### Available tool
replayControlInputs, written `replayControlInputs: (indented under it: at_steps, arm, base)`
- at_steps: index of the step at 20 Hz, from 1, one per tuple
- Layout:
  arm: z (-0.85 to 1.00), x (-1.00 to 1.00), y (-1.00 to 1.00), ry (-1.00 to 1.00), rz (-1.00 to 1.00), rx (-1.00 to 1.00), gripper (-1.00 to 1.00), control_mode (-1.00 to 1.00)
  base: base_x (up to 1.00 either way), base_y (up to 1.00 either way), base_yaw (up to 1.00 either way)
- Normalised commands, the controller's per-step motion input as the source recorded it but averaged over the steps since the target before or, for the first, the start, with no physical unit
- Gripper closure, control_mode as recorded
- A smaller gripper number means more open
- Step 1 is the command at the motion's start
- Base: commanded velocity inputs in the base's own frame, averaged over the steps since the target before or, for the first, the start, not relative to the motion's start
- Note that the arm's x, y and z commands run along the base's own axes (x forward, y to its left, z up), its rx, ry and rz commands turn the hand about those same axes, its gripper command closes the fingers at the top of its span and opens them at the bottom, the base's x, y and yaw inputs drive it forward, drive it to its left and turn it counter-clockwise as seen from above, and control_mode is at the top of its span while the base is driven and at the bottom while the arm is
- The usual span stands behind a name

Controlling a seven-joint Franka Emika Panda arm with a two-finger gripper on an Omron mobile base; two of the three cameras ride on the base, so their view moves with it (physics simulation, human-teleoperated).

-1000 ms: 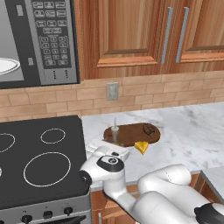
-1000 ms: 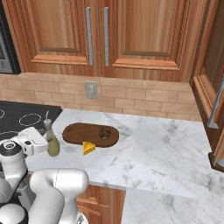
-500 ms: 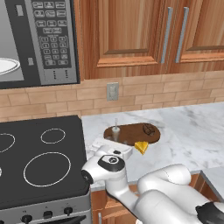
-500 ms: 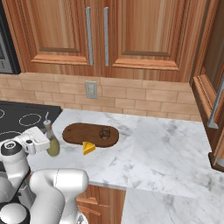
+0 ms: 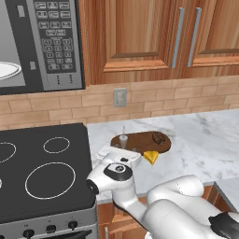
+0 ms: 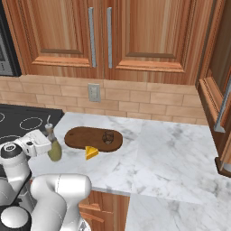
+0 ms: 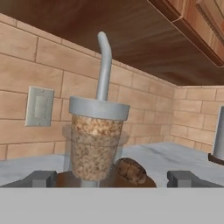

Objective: Retrieve the reheated potato from the microwave, then place the potato, cheese, and condiment on the cutting board.

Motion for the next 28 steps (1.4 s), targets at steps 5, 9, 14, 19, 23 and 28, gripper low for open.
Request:
replayControlInputs:
  at_steps: [5,9,14,19,23,28]
  arm:
    - [0.06,0.04,0.0,0.06,0.0,-0.01,-1.0,-1.0]
    - [0.03,0.01,0.01,0.07,0.0,0.0,-1.0,-1.0]
    - [0.01,0.03,0.02,0.07,0.0,0.0,-1.0,-1.0]
    - [0.0,-0.01,0.1,0.03,0.0,0.0,-1.0,-1.0]
    - [0.0,0.0,0.2,0.0,0.0,0.0,-1.0,-1.0]
    - [0.0,0.02,0.15,0.0,0.0,0.0,-1.0,-1.0]
  base:
    - [0.0,0.0,0.0]
    - [0.0,0.0,0.0]
    - [0.0,0.0,0.0]
    - [0.0,0.0,0.0]
    - [0.0,0.0,0.0]
    - [0.0,0.0,0.0]
